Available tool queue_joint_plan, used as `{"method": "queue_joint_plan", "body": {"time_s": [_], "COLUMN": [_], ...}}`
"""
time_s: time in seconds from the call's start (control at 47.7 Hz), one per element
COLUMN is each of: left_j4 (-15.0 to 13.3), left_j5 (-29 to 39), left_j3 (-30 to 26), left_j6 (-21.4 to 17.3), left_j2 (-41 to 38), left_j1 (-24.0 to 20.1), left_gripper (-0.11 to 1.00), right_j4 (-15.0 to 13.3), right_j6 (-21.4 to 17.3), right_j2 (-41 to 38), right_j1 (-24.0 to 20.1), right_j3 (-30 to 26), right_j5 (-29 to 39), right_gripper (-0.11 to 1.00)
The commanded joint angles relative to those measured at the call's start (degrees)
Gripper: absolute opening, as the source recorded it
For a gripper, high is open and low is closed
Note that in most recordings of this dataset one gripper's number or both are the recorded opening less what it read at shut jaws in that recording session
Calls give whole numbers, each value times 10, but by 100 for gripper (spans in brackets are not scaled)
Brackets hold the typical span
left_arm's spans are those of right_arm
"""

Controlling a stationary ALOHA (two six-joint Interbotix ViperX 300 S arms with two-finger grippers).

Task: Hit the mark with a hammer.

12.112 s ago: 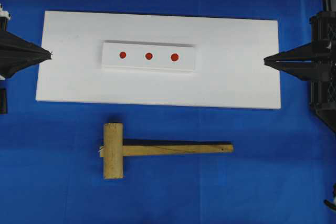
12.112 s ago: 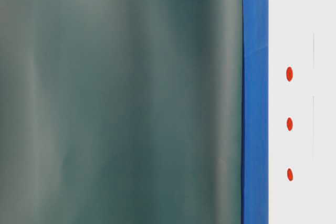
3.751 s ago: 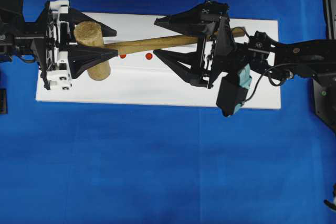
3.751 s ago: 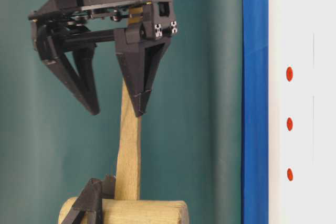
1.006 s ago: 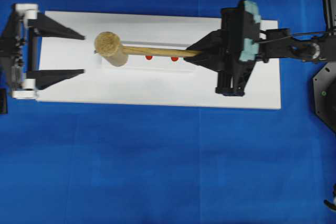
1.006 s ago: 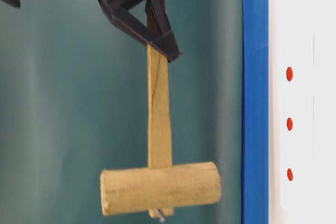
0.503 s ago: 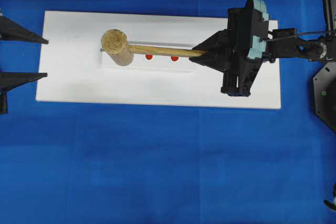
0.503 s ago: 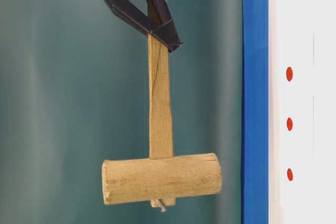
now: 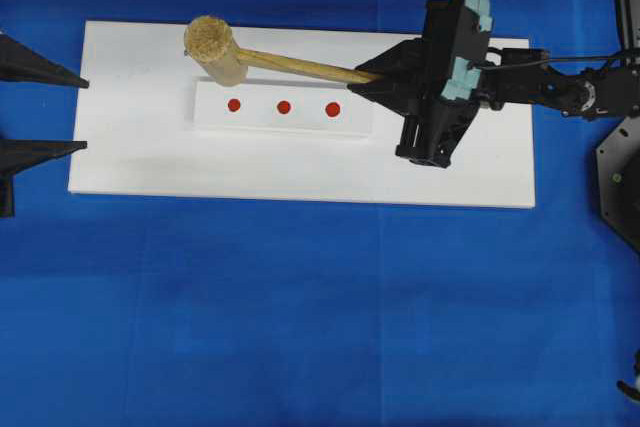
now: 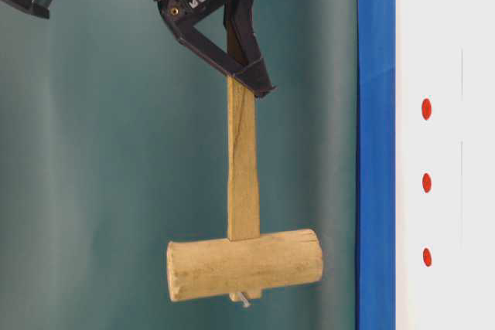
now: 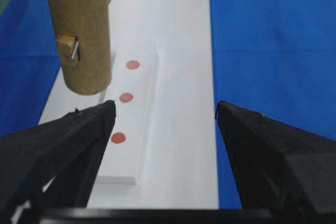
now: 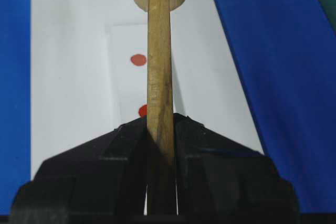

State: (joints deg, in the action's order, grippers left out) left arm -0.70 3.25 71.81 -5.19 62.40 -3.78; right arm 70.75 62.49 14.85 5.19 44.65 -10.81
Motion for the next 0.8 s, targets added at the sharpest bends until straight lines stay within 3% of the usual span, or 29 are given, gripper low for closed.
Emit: {"method": "queue_joint_plan", "body": {"time_s": [0.0,0.272,0.461,0.775], "left_j4": [-1,-1,0,0], "left_j5": [-3,-3,-3,-2], "left_j3": [-5,-6,-5,-6], "left_j6": [1,1,1,1], "left_j2": [-5,-5,-4,-4], "left_j1": [0,0,0,0], "left_gripper": [75,75,75,75], "right_j4": [0,3,34,25], "right_j6": [0,-3,-6,-3], "right_j2": [4,-50,-135,-81], "right_j1": [-2,-1,4,4], "right_j3": [-20,-15,-11,-11], "right_j5": [-6,28,14,13], "right_gripper": [3,3,3,3]}}
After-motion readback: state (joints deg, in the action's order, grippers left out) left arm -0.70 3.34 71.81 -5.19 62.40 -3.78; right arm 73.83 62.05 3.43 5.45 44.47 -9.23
